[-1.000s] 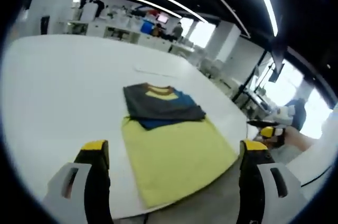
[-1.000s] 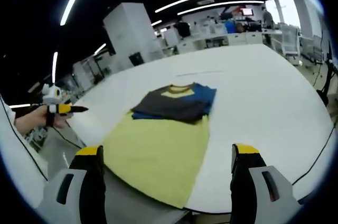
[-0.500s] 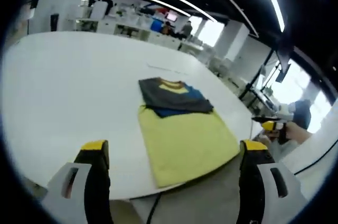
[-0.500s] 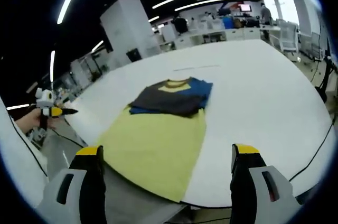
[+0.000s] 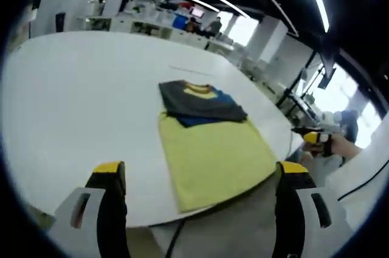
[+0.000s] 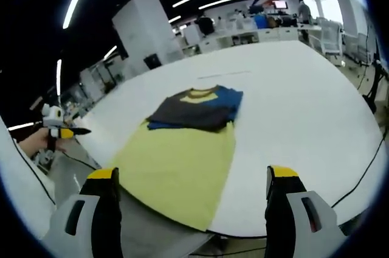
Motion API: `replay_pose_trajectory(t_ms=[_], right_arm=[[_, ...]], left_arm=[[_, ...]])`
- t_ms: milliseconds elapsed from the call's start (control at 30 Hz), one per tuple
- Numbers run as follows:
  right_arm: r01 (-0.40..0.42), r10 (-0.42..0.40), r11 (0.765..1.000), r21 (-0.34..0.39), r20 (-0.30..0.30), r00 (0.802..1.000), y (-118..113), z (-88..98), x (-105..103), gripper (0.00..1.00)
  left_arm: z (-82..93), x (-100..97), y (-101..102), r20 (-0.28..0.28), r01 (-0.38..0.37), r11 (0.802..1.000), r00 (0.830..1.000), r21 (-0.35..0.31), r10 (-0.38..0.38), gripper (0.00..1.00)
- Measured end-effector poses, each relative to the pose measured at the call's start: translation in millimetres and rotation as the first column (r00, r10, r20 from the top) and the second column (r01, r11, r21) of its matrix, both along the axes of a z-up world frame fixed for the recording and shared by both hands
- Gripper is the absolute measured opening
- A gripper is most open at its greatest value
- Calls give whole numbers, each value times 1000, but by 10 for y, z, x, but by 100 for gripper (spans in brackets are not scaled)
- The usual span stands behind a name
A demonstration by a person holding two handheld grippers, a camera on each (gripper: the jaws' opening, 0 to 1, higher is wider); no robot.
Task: Fold the garment on the visible template until the final outline fits inside the template.
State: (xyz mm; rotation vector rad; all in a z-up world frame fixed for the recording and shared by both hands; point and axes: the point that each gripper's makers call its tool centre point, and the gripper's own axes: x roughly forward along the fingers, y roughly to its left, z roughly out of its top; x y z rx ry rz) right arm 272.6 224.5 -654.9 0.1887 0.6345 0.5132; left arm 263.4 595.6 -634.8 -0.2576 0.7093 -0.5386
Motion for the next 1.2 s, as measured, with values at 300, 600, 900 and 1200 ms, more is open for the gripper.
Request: replay_pose_trajectory(t_ms=[300,600,900,1200], right_arm=[[2,-1,1000,4,-59,998,14,-187,-65,92],[-10,11,1000,9,-144,990,25,-354,-191,81],[-64,54,997,-38,-230,972,59,-552,-300,72],[-75,65,997,-23,-308,949,92,-687,-376,60]], left_arm=[[-329,-129,-32,-106,21,1000,994,17,-19,96],[-647,-222,-64,-202,78,997,977,24,-71,92],[-831,-272,-46,-259,96,995,962,34,-84,81],[-999,-345,-61,-320,145,988,940,58,-119,66]])
